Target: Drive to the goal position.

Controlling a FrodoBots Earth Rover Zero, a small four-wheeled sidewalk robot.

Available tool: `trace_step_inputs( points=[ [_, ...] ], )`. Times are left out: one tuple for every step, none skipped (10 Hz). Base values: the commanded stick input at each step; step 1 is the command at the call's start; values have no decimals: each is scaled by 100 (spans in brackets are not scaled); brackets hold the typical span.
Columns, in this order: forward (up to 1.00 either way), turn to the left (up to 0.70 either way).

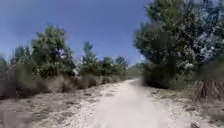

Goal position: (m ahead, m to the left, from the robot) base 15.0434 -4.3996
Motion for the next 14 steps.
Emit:
trace_step_inputs(
  points=[
    [70,0],
    [70,0],
    [70,0],
    [70,0],
    [70,0],
    [70,0],
    [70,0],
    [70,0],
    [70,0],
    [70,0],
    [70,0],
    [70,0],
    [70,0],
    [70,0]
  ],
)
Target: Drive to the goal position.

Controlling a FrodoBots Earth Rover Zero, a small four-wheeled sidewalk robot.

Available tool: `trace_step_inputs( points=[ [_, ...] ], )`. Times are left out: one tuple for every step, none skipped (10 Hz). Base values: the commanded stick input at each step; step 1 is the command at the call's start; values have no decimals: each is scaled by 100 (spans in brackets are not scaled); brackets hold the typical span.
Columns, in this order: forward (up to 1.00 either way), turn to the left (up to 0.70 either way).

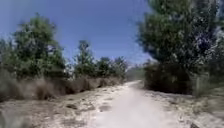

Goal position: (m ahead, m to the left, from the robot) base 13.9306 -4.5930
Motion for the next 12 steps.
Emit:
trace_step_inputs(
  points=[
    [70,0],
    [70,0],
    [70,0],
    [70,0],
    [70,0],
    [70,0],
    [70,0],
    [70,0],
    [70,0],
    [70,0],
    [70,0],
    [70,0]
  ],
)
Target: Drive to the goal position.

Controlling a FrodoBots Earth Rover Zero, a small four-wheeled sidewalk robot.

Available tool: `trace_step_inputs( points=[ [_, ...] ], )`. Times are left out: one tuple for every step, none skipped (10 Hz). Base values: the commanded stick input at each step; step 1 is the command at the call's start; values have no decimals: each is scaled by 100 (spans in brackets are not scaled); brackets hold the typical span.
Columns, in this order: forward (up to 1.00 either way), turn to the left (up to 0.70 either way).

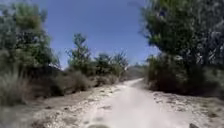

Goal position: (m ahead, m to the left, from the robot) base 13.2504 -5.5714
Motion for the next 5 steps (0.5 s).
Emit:
trace_step_inputs(
  points=[
    [70,0],
    [70,0],
    [70,0],
    [70,0],
    [70,0]
  ],
)
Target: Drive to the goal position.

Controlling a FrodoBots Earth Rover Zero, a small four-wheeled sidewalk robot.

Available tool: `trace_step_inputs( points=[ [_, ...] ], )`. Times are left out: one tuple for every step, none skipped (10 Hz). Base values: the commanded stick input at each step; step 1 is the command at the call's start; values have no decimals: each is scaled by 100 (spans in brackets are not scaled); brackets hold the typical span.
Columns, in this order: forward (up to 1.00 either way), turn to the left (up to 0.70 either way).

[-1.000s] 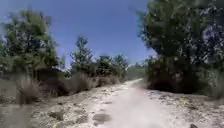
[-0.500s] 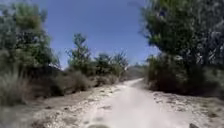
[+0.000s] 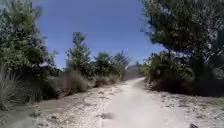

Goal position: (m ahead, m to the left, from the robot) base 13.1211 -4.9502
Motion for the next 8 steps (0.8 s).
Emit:
trace_step_inputs(
  points=[
    [70,0],
    [70,0],
    [70,0],
    [70,0],
    [70,0],
    [70,0],
    [70,0],
    [70,0]
  ],
)
